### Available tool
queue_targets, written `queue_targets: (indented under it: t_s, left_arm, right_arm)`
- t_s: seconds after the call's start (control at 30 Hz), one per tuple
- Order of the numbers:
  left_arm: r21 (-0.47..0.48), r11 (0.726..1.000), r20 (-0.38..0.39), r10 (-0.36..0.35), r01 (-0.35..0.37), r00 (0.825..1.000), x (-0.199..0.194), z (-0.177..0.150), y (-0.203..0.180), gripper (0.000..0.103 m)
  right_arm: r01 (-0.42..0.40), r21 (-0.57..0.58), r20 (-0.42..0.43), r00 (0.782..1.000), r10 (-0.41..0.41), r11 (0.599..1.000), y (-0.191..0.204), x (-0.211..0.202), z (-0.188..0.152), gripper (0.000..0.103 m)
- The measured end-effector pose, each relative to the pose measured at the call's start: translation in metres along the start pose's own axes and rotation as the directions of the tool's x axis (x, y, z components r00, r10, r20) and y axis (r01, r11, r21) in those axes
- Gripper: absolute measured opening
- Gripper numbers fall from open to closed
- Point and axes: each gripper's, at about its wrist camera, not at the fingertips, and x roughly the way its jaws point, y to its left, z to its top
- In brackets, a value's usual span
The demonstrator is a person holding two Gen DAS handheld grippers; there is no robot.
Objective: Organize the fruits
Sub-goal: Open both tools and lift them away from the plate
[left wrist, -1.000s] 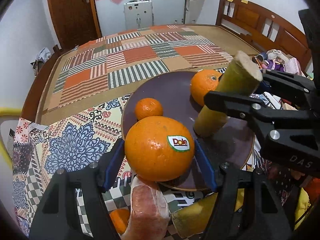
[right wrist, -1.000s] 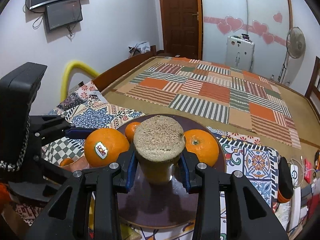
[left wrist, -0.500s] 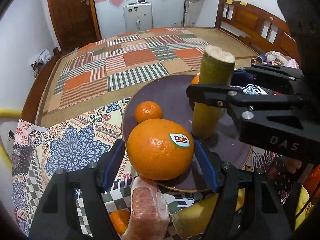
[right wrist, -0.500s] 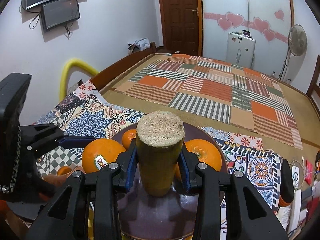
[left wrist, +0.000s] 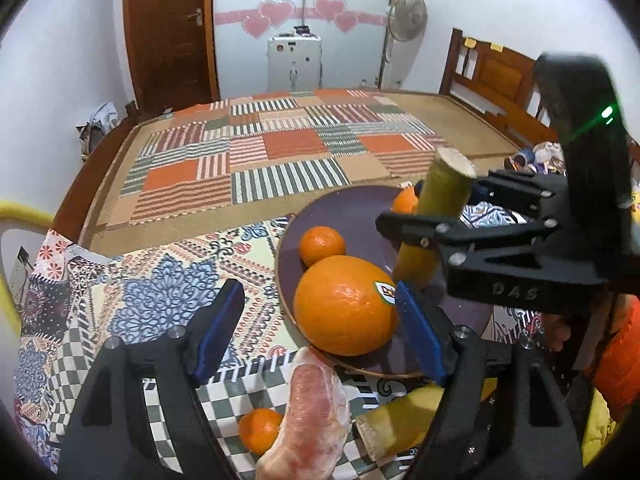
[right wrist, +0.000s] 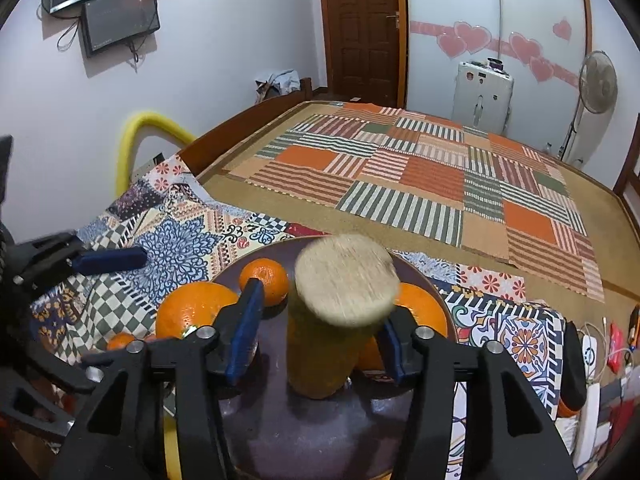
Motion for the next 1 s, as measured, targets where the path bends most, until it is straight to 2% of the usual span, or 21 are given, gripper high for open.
queue_targets:
  t_s: [0.17,0.23,0.33,0.47,0.7,1.0]
  left_arm:
    - [-0.022,0.999,0.047,0.032,-0.031,0.998,-0.014,0.0,0.008,0.079]
    - [-0.03,0.999,0.061,0.044,-0.042,0.997,-0.019,-0.001,0.012,0.08]
    - [-0.025,0.997,0.082,0.072,-0.07,0.994,-0.026,-0.004,0.014,0.08]
    - [-0.028,0.996,0.096,0.083,-0.08,0.992,-0.036,-0.007,0.016,0.08]
    - [-0.04,0.994,0.104,0.107,-0.103,0.989,-0.056,-0.019,0.014,0.081]
    - [-0.036,0.992,0.091,0.124,-0.121,0.988,-0.082,-0.056,0.001,0.085]
  right_arm:
    - [-0.011,0.017,0.002,1.0,0.011,1.0,0.002,-0.002,0.0,0.058]
    - [-0.017,0.029,0.014,1.0,0.017,0.999,0.001,-0.007,-0.002,0.068]
    - [0.004,0.022,0.042,0.999,-0.005,1.0,0.001,-0.021,-0.006,0.075]
    - [0.046,-0.003,0.077,0.996,-0.046,0.999,0.003,-0.046,-0.015,0.076]
    - [0.053,-0.006,0.123,0.991,-0.052,0.999,0.008,-0.087,-0.037,0.078]
    - [0.053,-0.01,0.134,0.99,-0.052,0.999,0.024,-0.106,-0.076,0.078]
